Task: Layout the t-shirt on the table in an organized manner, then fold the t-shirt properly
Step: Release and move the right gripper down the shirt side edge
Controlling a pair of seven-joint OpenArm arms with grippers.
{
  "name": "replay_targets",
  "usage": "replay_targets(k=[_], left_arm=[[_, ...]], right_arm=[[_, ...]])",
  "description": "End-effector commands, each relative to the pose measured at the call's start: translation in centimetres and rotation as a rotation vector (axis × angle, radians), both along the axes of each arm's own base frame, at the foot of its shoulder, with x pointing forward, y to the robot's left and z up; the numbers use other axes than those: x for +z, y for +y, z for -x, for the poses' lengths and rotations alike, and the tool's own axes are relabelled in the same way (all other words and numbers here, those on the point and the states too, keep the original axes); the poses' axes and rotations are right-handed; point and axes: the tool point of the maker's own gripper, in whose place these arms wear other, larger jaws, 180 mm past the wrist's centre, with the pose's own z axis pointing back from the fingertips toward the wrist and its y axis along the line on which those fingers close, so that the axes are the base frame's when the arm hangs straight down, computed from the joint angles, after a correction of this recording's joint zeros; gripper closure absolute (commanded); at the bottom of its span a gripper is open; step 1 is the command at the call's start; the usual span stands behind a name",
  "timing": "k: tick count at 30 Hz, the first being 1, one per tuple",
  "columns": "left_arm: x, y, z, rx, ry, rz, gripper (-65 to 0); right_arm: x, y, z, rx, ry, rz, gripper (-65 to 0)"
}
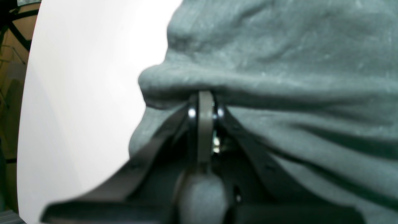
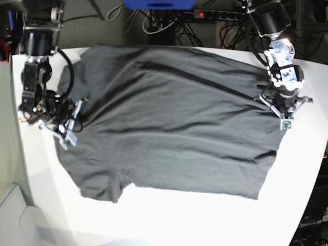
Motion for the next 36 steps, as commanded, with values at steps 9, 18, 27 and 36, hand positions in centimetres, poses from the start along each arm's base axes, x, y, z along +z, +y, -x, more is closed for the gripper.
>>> replay_targets(k=[9,18,27,36], left_arm=[[-1.8,-0.9,1.3,0.003,0.115,0.031,-0.1],[-2.1,-1.8,1.2,0.003,0.114,0.051,-0.1],[-0.9,-2.5,0.6,0.000,0.077,0.046,-0.1],[-0.6,-2.2,0.9,0.019,0.114,0.044,-0.1]], right_arm=[[-1.0,-3.0,-6.3,-0.047,0.033,0.095,0.0],[5.3,-2.6,-13.3,-0.050,-0.132,0.076,0.0],[6.7,-4.8,-12.4,-0.072,-0.028,0.188,-4.9],[12.4,-2.8,-4.6,-0.045,-0.187,0.455,-30.6]])
